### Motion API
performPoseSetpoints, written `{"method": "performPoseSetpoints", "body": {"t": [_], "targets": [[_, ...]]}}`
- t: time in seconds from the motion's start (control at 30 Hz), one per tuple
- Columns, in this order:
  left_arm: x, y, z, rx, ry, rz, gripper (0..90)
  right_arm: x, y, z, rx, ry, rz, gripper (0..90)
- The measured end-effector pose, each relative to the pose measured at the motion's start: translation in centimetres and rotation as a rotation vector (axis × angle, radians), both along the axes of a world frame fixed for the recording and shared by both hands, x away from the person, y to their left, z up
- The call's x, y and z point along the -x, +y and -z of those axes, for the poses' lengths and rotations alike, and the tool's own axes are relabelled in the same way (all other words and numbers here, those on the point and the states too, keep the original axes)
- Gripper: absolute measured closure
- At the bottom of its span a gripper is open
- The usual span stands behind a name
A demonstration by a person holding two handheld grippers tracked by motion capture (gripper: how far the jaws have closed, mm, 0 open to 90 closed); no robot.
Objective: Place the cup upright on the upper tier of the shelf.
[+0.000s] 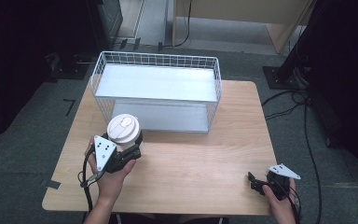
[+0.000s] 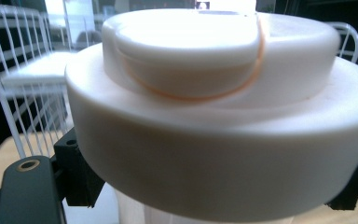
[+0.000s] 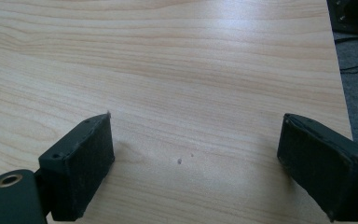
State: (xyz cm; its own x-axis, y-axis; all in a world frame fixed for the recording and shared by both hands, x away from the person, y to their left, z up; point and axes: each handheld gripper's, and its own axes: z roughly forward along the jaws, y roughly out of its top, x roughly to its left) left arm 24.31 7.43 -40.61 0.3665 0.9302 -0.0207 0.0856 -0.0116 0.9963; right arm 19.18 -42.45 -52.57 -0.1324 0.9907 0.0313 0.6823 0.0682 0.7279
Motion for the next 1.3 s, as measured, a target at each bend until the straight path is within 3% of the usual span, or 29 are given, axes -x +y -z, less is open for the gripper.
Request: {"method": "performPoseSetpoints", "body": {"t": [0.43, 1.0, 1.3], "targets": [[-1.7, -0.1, -4.4, -0.004, -0.144, -0.051, 14.8, 0.0, 0.0, 0.0, 0.000, 0.000, -0.001, 10.3], [-4.6, -1.6, -8.3, -0.011, -0.205, -0.066, 14.9, 0.0, 0.0, 0.0, 0.002, -0.004, -0.002, 10.4], [-7.2, -2.8, -10.6, -0.008, -0.221, -0.081, 14.9, 0.0, -0.1, 0.0, -0.004, -0.002, -0.001, 10.5]]}}
